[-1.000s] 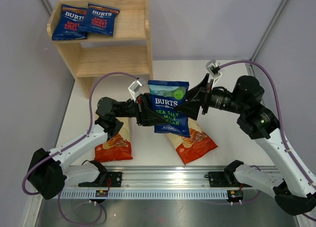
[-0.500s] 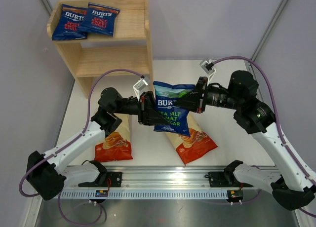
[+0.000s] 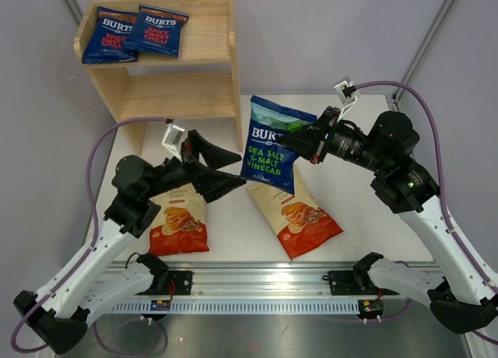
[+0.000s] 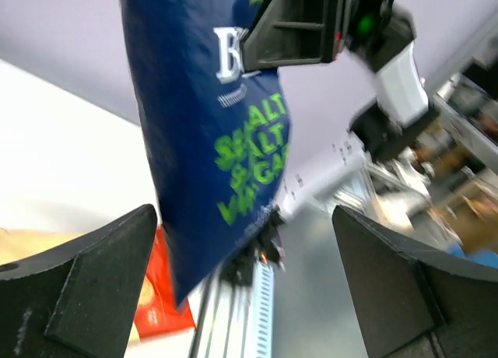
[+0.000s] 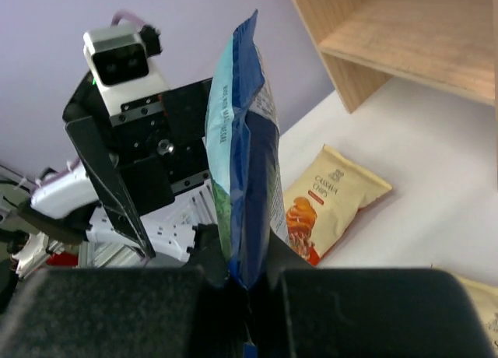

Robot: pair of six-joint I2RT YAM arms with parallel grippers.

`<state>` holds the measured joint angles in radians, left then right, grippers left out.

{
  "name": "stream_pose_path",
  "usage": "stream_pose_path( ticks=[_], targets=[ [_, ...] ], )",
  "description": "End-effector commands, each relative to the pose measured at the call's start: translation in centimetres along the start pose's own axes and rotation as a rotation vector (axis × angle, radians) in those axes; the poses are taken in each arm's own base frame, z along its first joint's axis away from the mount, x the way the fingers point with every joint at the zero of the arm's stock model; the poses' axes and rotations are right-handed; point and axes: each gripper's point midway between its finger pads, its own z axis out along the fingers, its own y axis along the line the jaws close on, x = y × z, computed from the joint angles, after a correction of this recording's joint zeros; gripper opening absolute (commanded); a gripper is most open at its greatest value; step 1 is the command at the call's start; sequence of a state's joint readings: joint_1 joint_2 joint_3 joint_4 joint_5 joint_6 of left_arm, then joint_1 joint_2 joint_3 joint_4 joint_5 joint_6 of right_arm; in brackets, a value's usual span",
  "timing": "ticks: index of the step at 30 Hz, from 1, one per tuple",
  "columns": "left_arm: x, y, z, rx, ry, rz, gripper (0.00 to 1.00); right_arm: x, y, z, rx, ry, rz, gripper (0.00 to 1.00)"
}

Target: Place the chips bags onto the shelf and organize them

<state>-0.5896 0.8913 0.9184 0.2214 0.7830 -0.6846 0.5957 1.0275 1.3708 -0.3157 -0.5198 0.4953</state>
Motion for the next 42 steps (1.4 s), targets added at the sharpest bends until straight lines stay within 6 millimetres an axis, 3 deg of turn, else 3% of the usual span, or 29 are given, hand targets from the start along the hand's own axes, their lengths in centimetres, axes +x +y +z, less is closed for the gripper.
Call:
stream_pose_path(
  ticks=[1,3,5,9,11,12,15,21,25,30,34,41,42],
  targets=[
    [-4.5,1.0,-2.4,-0.186,-0.302,0.074,0.99,-6.4,2.9,-1.1,-0.048,-0.263,-0.053,0.01],
    [-4.6,1.6,-3.4,-0.204,-0.395,0.065,0.99,-7.0,3.5,-1.1,-0.086,-0.295,-0.044,0.01],
    [-5.3,0.9,-4.6,-0.184,-0.495,0.036,0.99,-8.3,4.6,-1.2,-0.146,-0.365,-0.057,0.0],
    [-5.7,-2.4,-5.5,0.038,-0.617,0.063,0.99,-9.6,6.1,-1.1,-0.261,-0.438,0.014,0.01],
    [-5.4,-3.1,-5.2,0.106,-0.615,0.039,0.99,-10.1,7.0,-0.9,-0.342,-0.471,0.024,0.03],
    [-6.0,-4.7,-5.9,0.179,-0.656,0.081,0.99,-10.2,7.5,-0.9,-0.381,-0.472,0.053,0.03],
    [-6.0,-5.5,-6.3,0.239,-0.688,0.085,0.99,-10.5,8.3,-0.6,-0.477,-0.482,0.108,0.03],
    [-6.8,-6.0,-6.7,0.245,-0.755,0.124,0.99,-9.9,8.7,1.0,-0.493,-0.534,0.158,0.01],
    [-8.0,-4.9,-6.0,0.189,-0.771,0.125,0.99,-9.0,9.3,2.0,-0.504,-0.563,0.175,0.0],
    [-8.9,-5.1,-5.6,0.199,-0.788,0.13,0.99,-8.3,8.9,3.3,-0.516,-0.577,0.216,0.0],
    [-9.4,-5.9,-5.3,0.226,-0.776,0.164,0.84,-7.3,8.9,4.5,-0.508,-0.578,0.246,0.0],
    [-9.5,-5.7,-5.3,0.206,-0.787,0.172,0.71,-6.5,8.1,5.3,-0.459,-0.601,0.252,0.0],
    [-9.6,-5.6,-5.4,0.197,-0.791,0.182,0.64,-6.3,8.0,5.6,-0.453,-0.595,0.257,0.0]
  ],
)
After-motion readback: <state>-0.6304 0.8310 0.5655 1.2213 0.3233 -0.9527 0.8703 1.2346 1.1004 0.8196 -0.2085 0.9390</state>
